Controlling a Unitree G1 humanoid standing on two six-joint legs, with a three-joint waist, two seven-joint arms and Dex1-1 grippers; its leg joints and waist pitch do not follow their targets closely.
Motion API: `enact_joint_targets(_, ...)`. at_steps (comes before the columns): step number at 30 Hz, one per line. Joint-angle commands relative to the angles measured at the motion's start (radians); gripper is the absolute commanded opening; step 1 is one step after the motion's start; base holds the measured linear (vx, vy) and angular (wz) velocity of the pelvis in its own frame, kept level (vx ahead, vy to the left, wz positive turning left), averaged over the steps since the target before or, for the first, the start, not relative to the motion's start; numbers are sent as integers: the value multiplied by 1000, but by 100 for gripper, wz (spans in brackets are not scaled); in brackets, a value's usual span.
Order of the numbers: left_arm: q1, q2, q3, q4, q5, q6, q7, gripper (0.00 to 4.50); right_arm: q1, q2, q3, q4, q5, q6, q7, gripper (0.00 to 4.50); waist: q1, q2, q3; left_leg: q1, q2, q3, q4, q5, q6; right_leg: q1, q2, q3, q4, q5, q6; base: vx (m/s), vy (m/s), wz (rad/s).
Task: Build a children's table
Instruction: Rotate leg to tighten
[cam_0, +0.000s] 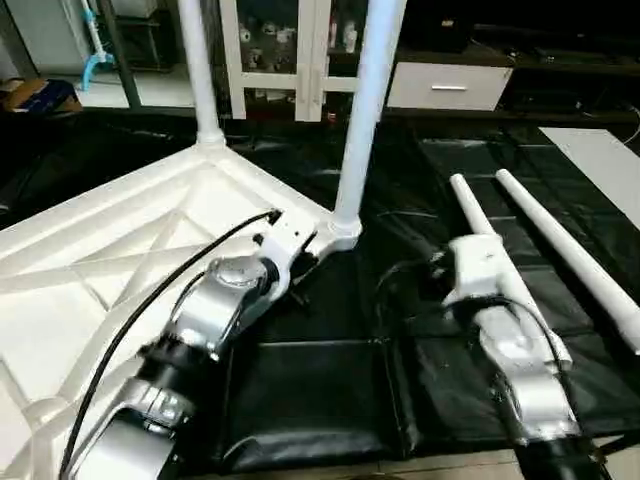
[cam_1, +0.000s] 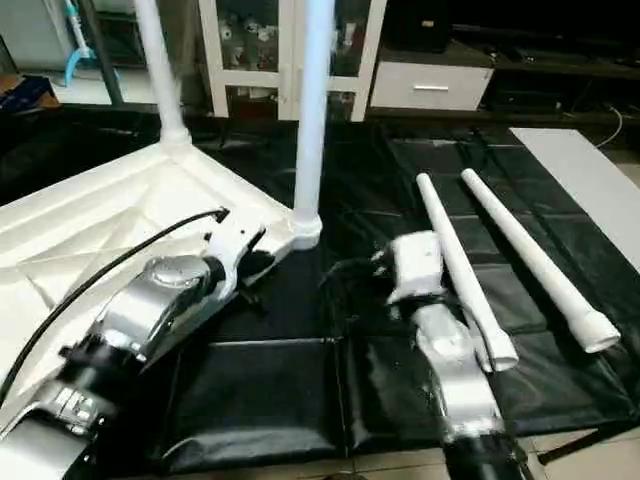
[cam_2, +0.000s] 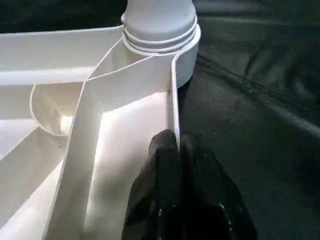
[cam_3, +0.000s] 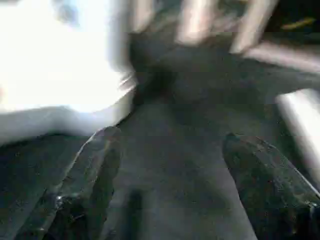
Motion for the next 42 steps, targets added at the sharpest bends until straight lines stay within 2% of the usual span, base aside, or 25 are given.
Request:
enact_joint_targets(1,-42,-15,-8,28,13,-75,-4,0,20,-12,33,-7,-16,60,19,346,7,6,-59,11,11,5,-73,-220,42,50,-35,28,-65,-148,-199,0,0,0)
enact_joint_targets(2,-61,-35,5,55,0,-98,-3,0,30,-6,35,-6,-27,69,6,346,8,4,-58,9,10,7,-73,-221,43,51,-34,27,-66,-152,-202,0,0,0)
enact_joint_targets(3,-74,-49,16,73,-9,-112,-1,43,36,0,34,-6,-32,72,-2,353,15,2,-57,12,8,10,-72,-230,42,49,-36,29,-69,-180,-200,0,0,0)
enact_joint_targets(7,-111,-82,39,122,-34,-124,-20,68,32,27,42,-17,-47,92,-13,353,23,5,-52,15,12,7,-77,-270,25,45,-42,29,-77,-273,-179,0,0,0)
enact_joint_targets(10,-131,-87,48,162,-20,-178,8,95,29,20,58,-31,-53,112,0,353,20,8,-51,11,10,5,-79,-268,21,48,-40,29,-77,-260,-168,0,0,0)
enact_joint_targets(12,-146,-85,65,173,-18,-232,36,106,29,15,66,-42,-51,125,9,353,20,5,-54,8,9,4,-77,-251,24,54,-41,28,-72,-235,-167,0,0,0)
enact_joint_targets(14,-139,-54,84,117,-41,-211,-8,135,28,17,63,-59,-43,135,9,353,17,5,-55,3,9,3,-77,-223,28,59,-41,28,-66,-200,-174,0,0,0)
enact_joint_targets(16,-122,-21,88,63,-45,-180,-45,135,29,22,57,-67,-40,132,14,353,16,9,-58,8,12,3,-74,-204,31,57,-43,29,-61,-164,-194,0,0,0)
enact_joint_targets(17,-83,56,87,-47,-57,-95,-126,135,29,26,51,-83,-37,123,28,353,17,14,-57,10,15,3,-76,-196,31,57,-44,29,-55,-146,-209,0,0,0)
enact_joint_targets(18,-80,63,87,-54,-58,-89,-132,135,29,27,51,-84,-36,123,29,353,14,13,-55,8,15,3,-78,-199,31,57,-43,29,-54,-146,-213,0,0,0)
enact_joint_targets(20,-27,186,84,-167,-66,-3,-228,135,29,23,50,-105,-24,116,53,353,10,18,-54,15,15,6,-77,-210,26,51,-38,30,-55,-151,-220,0,0,0)
enact_joint_targets(21,-11,223,85,-196,-71,17,-257,135,29,21,50,-110,-20,114,60,353,9,21,-53,14,17,2,-82,-211,19,55,-40,30,-49,-153,-219,0,0,0)
enact_joint_targets(22,7,267,88,-227,-77,39,-290,135,29,18,51,-116,-17,112,68,353,8,27,-51,23,17,5,-81,-220,10,46,-35,30,-51,-153,-219,0,0,0)
enact_joint_targets(25,75,449,112,-318,-75,101,-385,135,29,3,55,-131,-10,106,96,353,8,29,-48,24,16,5,-85,-239,-5,45,-32,30,-48,-167,-215,0,0,0)
enact_joint_targets(26,101,518,130,-348,-76,131,-415,135,28,-1,55,-131,-10,103,102,353,7,21,-47,25,16,6,-85,-243,-10,44,-31,31,-49,-169,-212,0,0,0)
enact_joint_targets(27,132,596,160,-383,-78,172,-440,135,27,-5,55,-131,-11,101,106,353,14,27,-47,29,18,6,-86,-253,-19,43,-36,32,-46,-186,-210,0,0,0)
enact_joint_targets(28,132,596,160,-383,-78,172,-440,135,27,-5,55,-131,-11,101,106,353,10,27,-41,27,16,7,-90,-269,-23,39,-31,33,-51,-213,-201,0,0,0)
enact_joint_targets(29,140,623,178,-389,-78,189,-440,135,25,-7,54,-129,-11,100,109,353,15,30,-40,36,16,8,-89,-289,-31,33,-30,32,-54,-232,-197,0,0,0)
enact_joint_targets(30,153,656,207,-395,-74,212,-435,135,24,-7,54,-127,-13,98,113,353,21,22,-39,40,17,10,-88,-322,-38,28,-33,35,-55,-261,-194,0,0,0)
enact_joint_targets(32,180,716,240,-408,-74,240,-454,135,23,-7,56,-126,-16,97,120,353,24,23,-37,34,16,6,-93,-331,-46,30,-35,35,-58,-299,-173,0,0,0)
enact_joint_targets(33,204,758,254,-426,-80,259,-476,135,23,-7,56,-127,-17,98,128,353,24,23,-39,36,16,5,-91,-330,-49,29,-36,35,-57,-298,-169,0,0,0)
enact_joint_targets(34,207,762,255,-428,-81,261,-480,135,23,-7,56,-127,-17,98,129,353,21,22,-38,28,15,2,-94,-324,-53,34,-37,35,-55,-298,-163,0,0,0)
enact_joint_targets(36,263,841,270,-455,-106,291,-542,135,26,-10,63,-128,-24,97,141,353,18,19,-37,31,14,2,-95,-340,-53,29,-36,36,-57,-311,-159,0,0,0)
enact_joint_targets(38,281,867,269,-460,-114,307,-562,135,28,-10,65,-129,-24,97,144,353,16,20,-36,33,15,1,-95,-351,-56,27,-36,36,-58,-319,-161,0,0,0)
enact_joint_targets(42,331,929,230,-435,-59,318,-555,135,34,-15,76,-138,-18,94,161,353,15,19,-38,32,15,1,-94,-325,-50,30,-35,36,-53,-267,-172,0,0,0)
